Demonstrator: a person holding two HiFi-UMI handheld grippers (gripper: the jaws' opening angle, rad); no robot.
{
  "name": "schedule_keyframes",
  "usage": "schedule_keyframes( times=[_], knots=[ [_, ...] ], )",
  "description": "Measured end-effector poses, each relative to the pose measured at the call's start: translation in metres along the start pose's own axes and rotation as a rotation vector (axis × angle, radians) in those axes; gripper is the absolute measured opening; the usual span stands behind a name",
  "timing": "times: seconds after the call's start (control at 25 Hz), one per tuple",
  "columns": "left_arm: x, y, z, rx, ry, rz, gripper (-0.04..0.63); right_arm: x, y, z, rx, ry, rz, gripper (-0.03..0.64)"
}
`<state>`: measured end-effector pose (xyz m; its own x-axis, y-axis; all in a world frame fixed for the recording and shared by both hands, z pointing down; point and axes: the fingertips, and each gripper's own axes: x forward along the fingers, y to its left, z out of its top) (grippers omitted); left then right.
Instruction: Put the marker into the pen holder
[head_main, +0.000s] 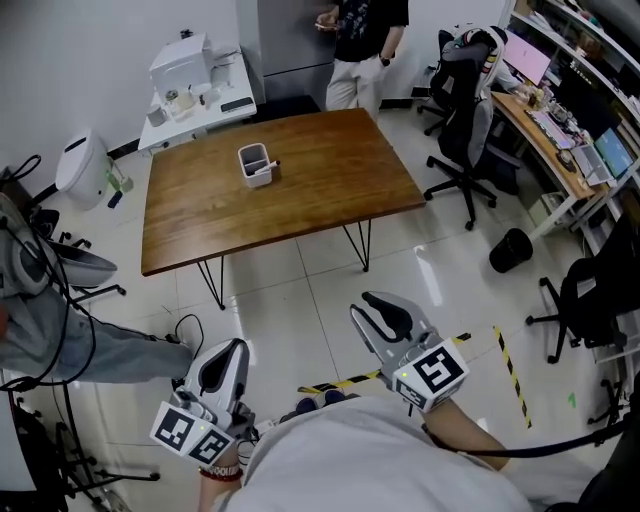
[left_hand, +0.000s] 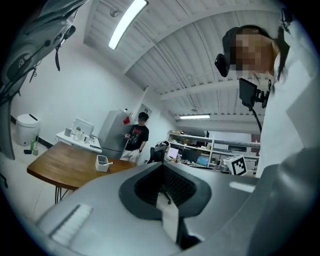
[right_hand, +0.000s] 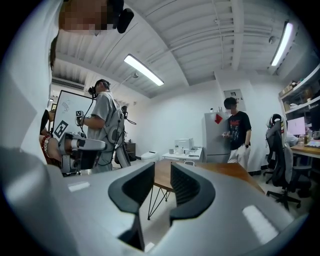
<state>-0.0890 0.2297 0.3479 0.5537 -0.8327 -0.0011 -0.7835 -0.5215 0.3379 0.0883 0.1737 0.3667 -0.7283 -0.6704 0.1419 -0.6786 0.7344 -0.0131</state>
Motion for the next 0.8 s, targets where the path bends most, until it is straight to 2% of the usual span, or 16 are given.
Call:
schedule_keyframes(
  times=[0.48, 0.8],
  knots=[
    [0.011, -0.026, -0.01, -0.013, 0.032, 0.0, -0.006, -0.008, 0.003, -0.003, 0.012, -0.016, 0.073, 0.074],
    [0.008, -0.03, -0.022, -0.046, 0.047, -0.01, -0.006, -0.009, 0.011, -0.007, 0.015, -0.006, 0.083, 0.074]
  ],
)
